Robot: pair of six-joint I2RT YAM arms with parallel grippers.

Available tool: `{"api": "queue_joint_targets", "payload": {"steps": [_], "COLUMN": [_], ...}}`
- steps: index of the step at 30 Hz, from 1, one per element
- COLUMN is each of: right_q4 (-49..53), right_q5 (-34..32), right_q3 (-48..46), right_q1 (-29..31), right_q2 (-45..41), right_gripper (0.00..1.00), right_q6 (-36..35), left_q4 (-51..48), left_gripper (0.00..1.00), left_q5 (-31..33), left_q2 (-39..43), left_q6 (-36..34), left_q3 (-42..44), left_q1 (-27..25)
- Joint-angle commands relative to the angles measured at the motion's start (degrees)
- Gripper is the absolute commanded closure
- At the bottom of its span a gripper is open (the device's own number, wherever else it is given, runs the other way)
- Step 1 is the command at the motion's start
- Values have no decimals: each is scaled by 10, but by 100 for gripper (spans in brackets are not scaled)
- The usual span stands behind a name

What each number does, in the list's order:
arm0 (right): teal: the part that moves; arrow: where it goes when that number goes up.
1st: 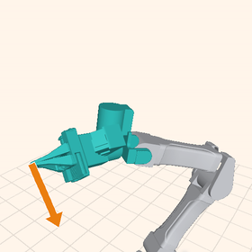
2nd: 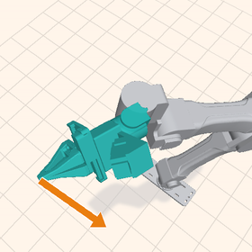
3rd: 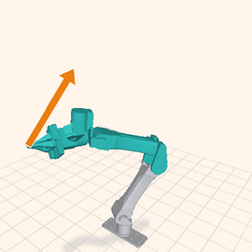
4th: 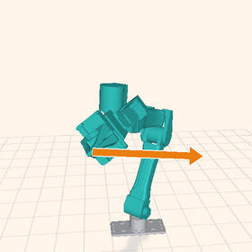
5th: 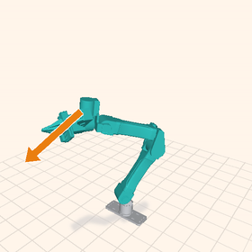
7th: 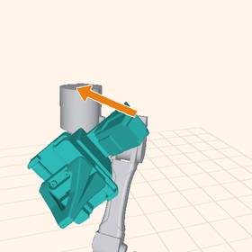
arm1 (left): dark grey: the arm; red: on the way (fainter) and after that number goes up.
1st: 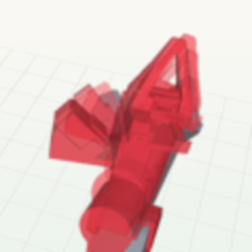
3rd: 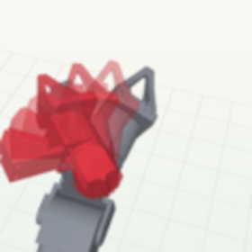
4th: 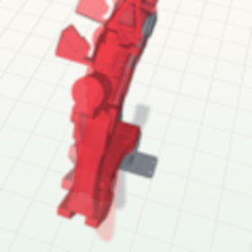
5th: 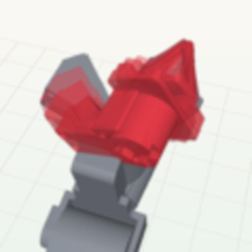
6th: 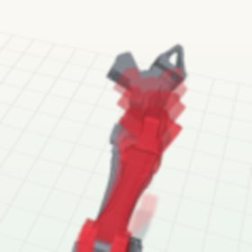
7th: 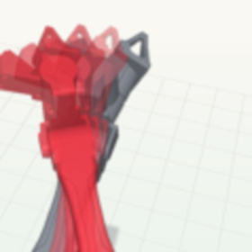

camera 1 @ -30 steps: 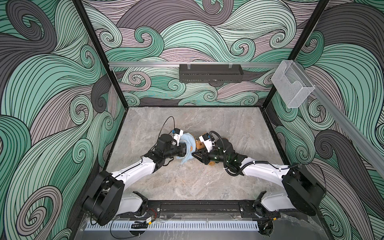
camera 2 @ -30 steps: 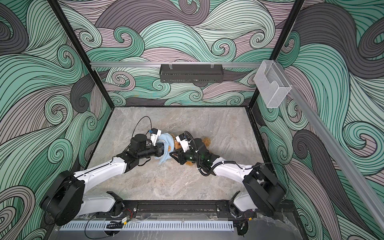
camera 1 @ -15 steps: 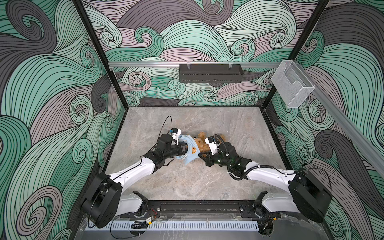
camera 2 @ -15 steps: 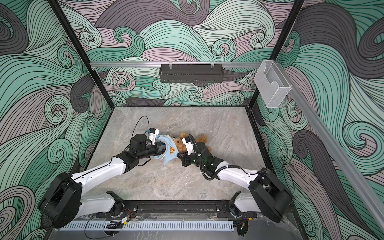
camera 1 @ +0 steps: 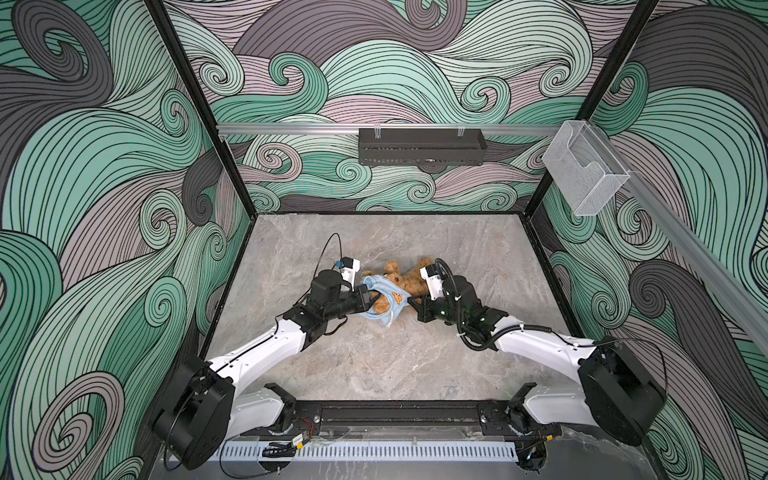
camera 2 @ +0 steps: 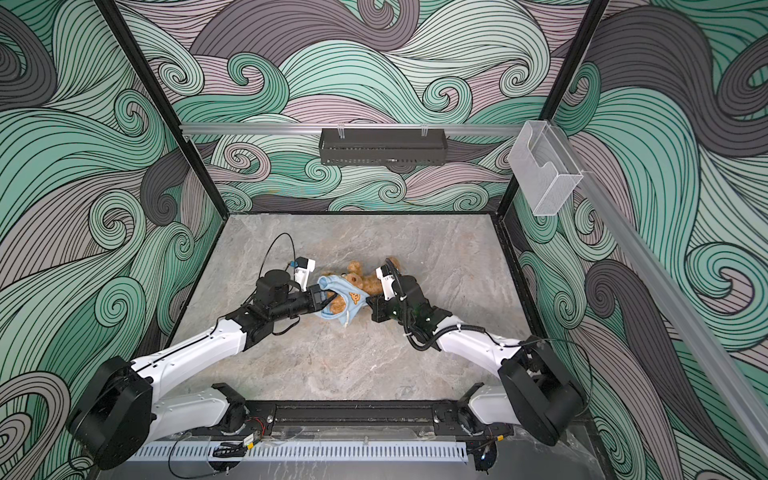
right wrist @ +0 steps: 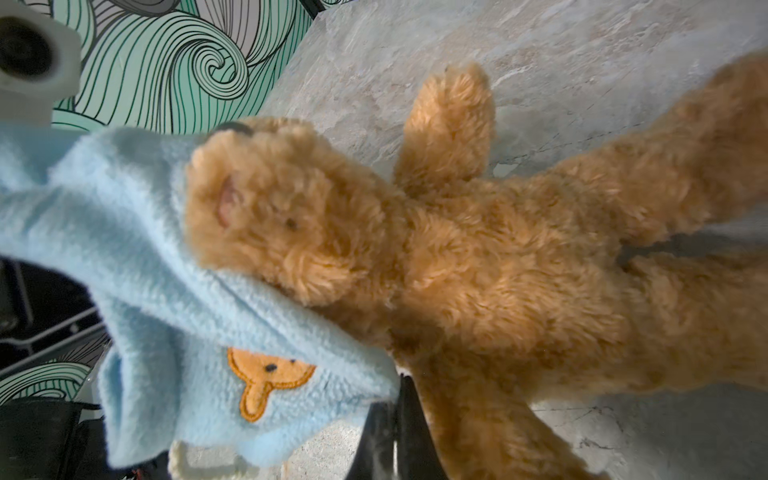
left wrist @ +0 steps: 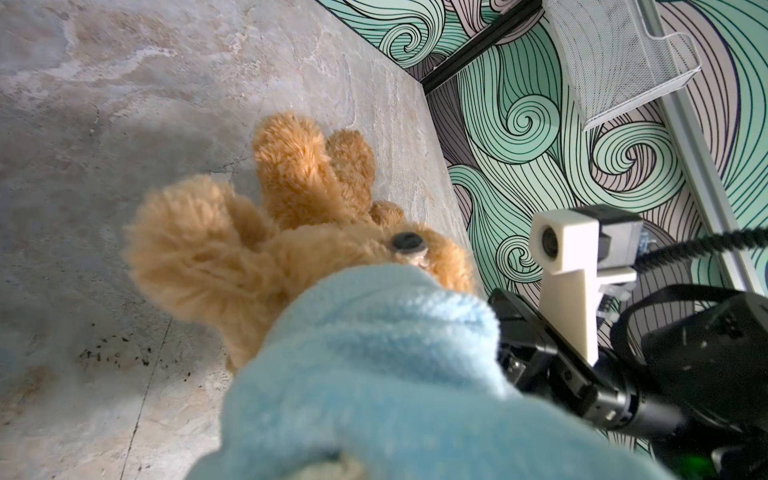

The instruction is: Dress the teddy bear

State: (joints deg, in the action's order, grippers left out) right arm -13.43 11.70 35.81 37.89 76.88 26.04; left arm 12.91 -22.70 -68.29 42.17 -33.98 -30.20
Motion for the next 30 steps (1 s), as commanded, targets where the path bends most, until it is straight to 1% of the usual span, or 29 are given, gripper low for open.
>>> {"api": "queue_joint_targets", "payload": {"steps": [1, 2, 5, 6, 8, 10, 14, 16, 19, 21, 23, 24, 27, 30], "right_q4": [55, 43, -53, -77, -80, -48, 44, 82, 129, 137, 145, 147, 142, 125], "right_q5": [-65, -52, 65, 111, 163, 178, 160, 171, 184, 190, 191, 203, 265, 287], "right_q3": [-4, -4, -13, -12, 0, 13, 29, 33, 39, 44, 63, 76, 122, 148], "right_q1": [-46, -49, -48, -48, -48, -48, -56, -65, -76, -85, -95, -98, -97, -94], "right_q2": [18, 19, 27, 32, 37, 31, 0, -27, -65, -84, -85, -78, -41, -3], "right_gripper": [100, 100, 99, 97, 94, 90, 80, 73, 64, 59, 58, 58, 61, 66], "right_q6": [6, 4, -20, -28, -47, -74, -122, -136, -146, -138, -105, -90, -42, 12], "left_q4": [-20, -24, -21, -12, 20, 38, 56, 74, 102, 107, 105, 101, 81, 76], "left_gripper": [100, 100, 100, 100, 100, 100, 100, 100, 100, 100, 100, 100, 100, 100], "left_q5": [-29, -30, -32, -34, -50, -64, -77, -83, -90, -100, -114, -121, -133, -135], "left_q2": [9, 9, 1, -7, -22, -42, -76, -89, -104, -111, -120, -125, -136, -143], "left_q6": [-64, -82, -138, -155, -189, -236, -321, -358, -407, -440, -481, -495, -531, -553], "left_q3": [-14, -14, -12, -11, -7, -10, -19, -18, -14, -17, -22, -27, -39, -42], "left_q1": [6, 6, 6, 6, 6, 6, 6, 6, 6, 6, 6, 5, 5, 2]}}
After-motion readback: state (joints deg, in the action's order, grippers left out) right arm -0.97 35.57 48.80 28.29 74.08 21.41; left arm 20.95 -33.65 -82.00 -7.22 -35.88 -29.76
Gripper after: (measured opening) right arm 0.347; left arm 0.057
